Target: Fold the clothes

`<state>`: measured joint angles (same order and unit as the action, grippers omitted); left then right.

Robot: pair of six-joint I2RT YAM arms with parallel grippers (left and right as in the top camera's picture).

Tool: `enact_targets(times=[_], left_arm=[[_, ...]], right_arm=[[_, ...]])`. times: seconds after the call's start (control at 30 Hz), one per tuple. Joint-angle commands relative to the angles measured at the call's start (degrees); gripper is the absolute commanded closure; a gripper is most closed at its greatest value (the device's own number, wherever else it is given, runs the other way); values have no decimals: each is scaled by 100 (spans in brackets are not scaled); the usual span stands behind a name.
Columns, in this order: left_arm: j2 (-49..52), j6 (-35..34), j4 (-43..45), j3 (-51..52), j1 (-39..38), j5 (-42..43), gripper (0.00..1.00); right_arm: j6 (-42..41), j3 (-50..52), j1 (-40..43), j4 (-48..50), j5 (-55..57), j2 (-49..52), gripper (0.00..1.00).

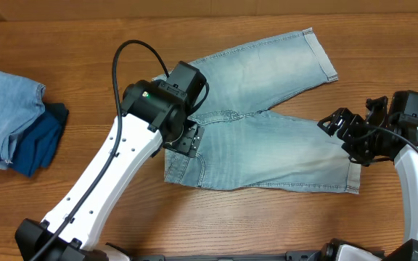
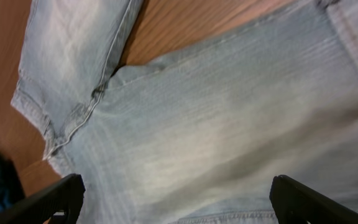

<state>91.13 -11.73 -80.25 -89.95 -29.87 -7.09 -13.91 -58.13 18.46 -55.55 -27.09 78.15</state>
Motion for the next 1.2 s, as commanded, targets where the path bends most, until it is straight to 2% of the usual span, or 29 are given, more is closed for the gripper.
enact_targets(times=[0.0, 0.1, 0.2, 0.33, 0.5, 0.6, 0.77, 0.9, 0.97, 1.03, 1.1, 1.17], left_arm=[[-15, -229, -136, 142, 33, 273, 20], [-17, -501, 116, 820, 33, 470, 22], [-17, -662, 802, 1816, 33, 817, 27], [-17, -708, 1628, 2664, 33, 1078, 22], [-15, -522, 2793, 3676, 33, 1213, 18], [-15, -525, 3062, 4061, 33, 1209, 18], [-15, -927, 3810, 4404, 33, 1233, 19], [-15, -422, 3696, 4406, 33, 1373, 19], [-15, -1021, 3602, 4402, 105, 1458, 23], [-17, -2212, 3248, 4336, 323, 2041, 24], [-17, -3123, 2955, 4330, 616, 2203, 20], [-17, -3709, 2800, 4330, 1049, 2540, 16]], right_arm=[[-566, -87, 85, -258, -101, -101, 0], [-1040, -83, 295, -748, 474, -98, 0], [-1038, -74, 664, -1178, 800, -98, 0], [-1036, 92, 1139, -1565, 802, -90, 1], [-1038, 789, 1296, -1303, 772, -79, 3], [-1032, 911, 1296, -1202, 756, -79, 4], [-1005, 911, 1296, -1180, 754, -79, 6], [-992, 911, 1296, -1137, 754, -79, 6], [-992, 911, 1296, -1121, 752, -79, 6], [-992, 911, 1296, -1143, 752, -79, 6], [-968, 911, 1296, -1139, 754, -79, 6], [-835, 911, 1296, -1141, 737, -79, 6]])
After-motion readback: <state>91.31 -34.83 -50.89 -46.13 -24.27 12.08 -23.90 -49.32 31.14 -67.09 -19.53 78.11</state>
